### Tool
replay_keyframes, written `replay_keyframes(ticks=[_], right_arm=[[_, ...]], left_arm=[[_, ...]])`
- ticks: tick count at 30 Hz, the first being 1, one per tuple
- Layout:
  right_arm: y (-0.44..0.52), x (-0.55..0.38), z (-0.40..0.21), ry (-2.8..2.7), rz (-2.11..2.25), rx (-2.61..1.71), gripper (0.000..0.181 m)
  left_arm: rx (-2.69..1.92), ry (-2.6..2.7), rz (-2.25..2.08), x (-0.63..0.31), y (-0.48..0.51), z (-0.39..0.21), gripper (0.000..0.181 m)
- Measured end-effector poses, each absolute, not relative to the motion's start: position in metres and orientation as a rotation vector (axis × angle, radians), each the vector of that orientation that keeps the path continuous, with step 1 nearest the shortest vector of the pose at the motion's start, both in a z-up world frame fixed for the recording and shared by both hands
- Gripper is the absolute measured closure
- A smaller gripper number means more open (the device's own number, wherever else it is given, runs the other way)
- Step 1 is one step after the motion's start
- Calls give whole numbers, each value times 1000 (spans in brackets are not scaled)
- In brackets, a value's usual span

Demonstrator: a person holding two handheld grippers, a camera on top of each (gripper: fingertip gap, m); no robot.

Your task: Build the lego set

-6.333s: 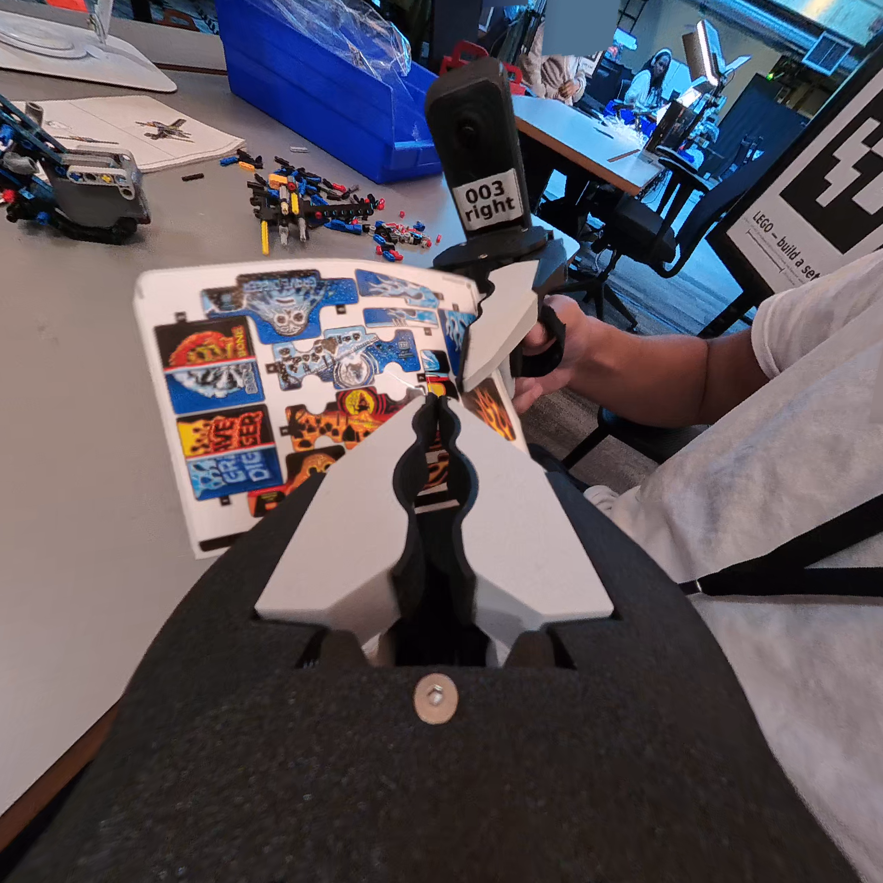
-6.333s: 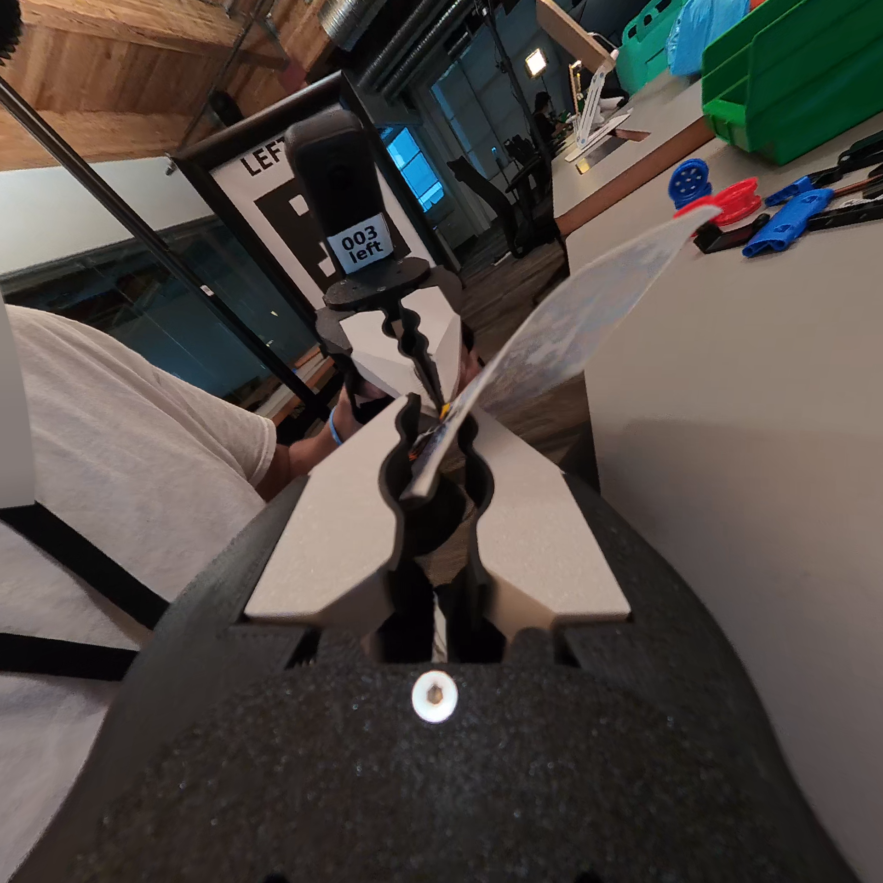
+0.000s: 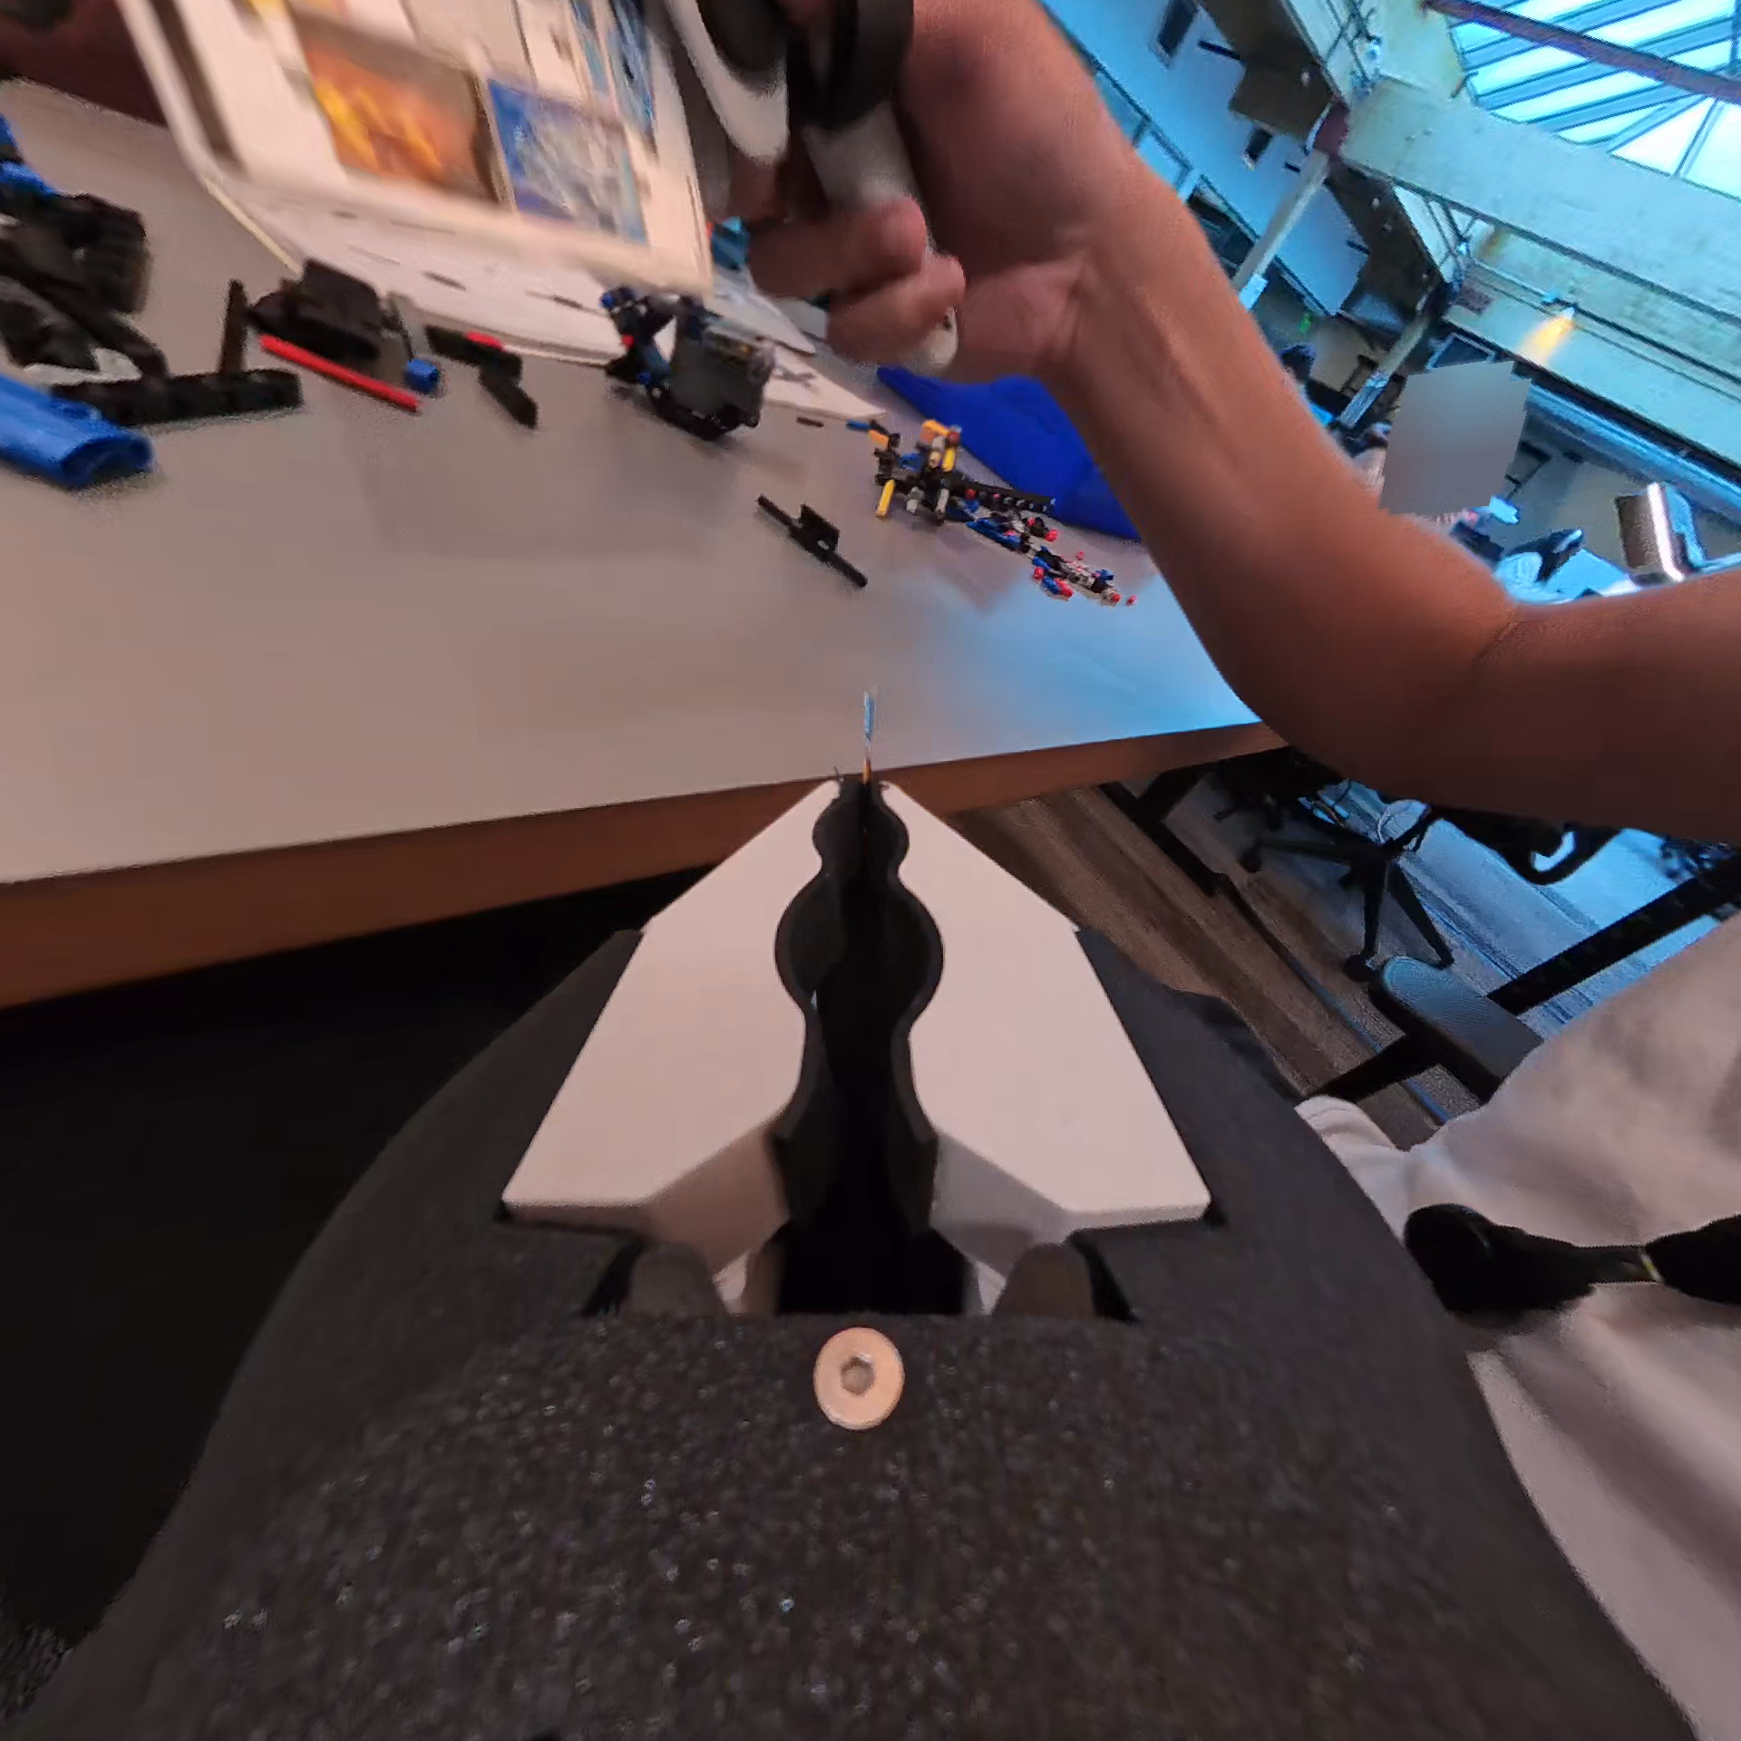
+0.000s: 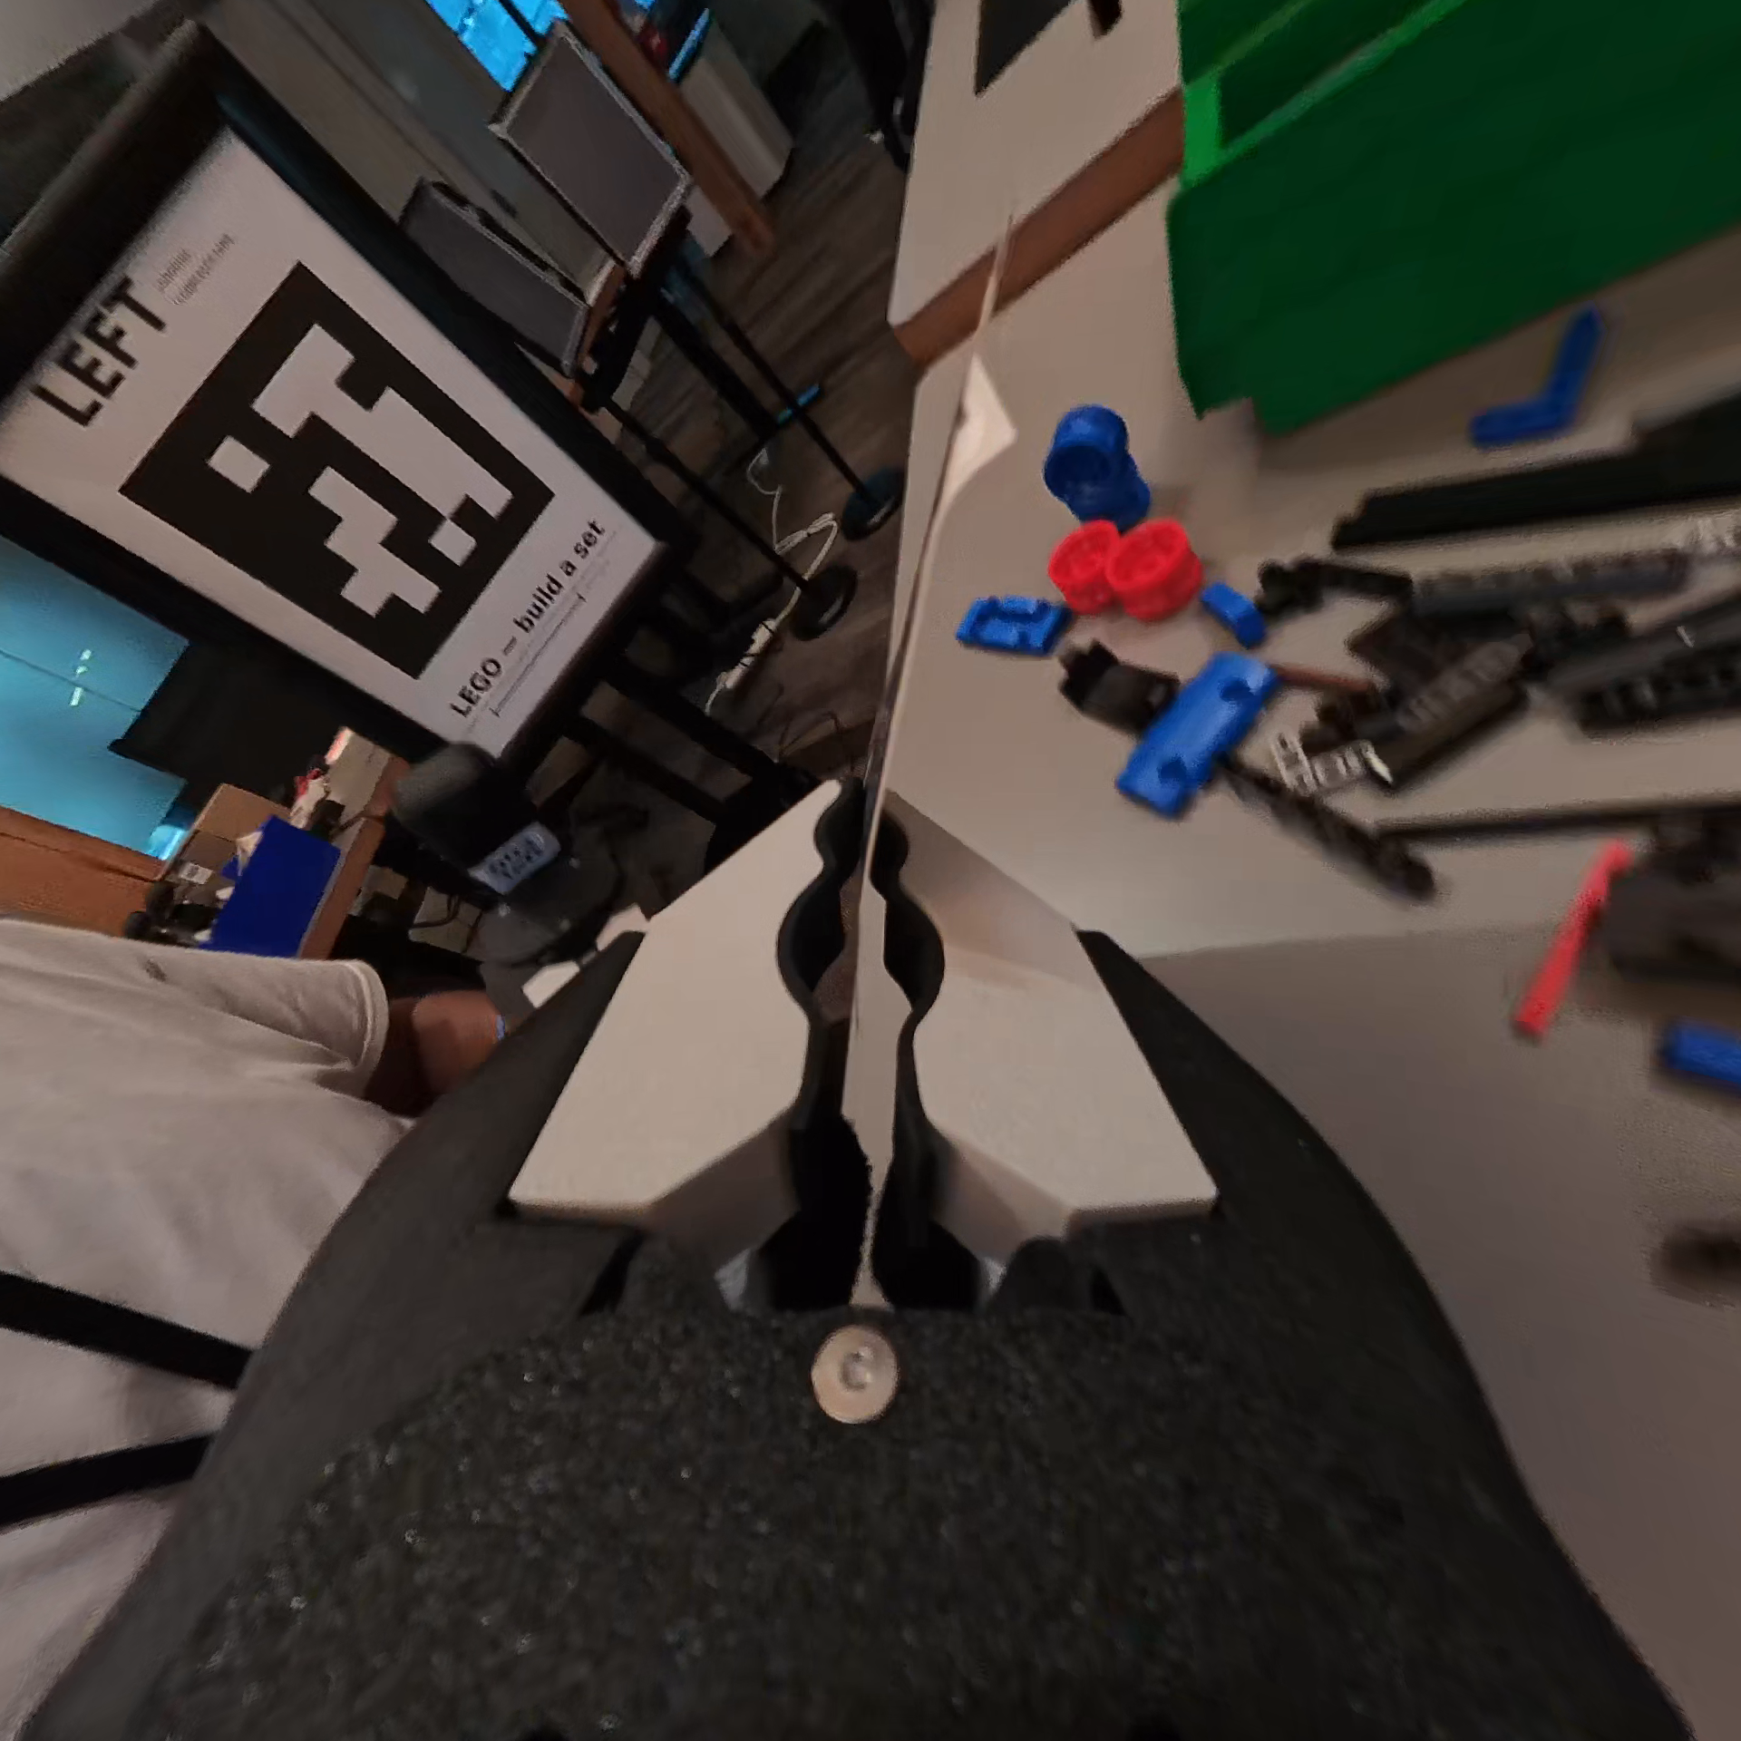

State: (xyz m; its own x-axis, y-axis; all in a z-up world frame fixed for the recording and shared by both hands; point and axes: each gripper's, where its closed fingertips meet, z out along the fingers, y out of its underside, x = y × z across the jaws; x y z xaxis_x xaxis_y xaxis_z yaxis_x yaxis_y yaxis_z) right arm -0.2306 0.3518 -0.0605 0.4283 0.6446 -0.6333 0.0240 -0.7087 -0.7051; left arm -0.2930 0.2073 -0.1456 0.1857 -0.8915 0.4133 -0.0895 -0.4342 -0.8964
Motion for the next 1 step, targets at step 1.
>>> replay_keyframes(ticks=[1], right_arm=[[362,-244,-55,-571,1306,-2044,181]], left_arm=[[-1711,936,-1313,-296,210,-151,181]])
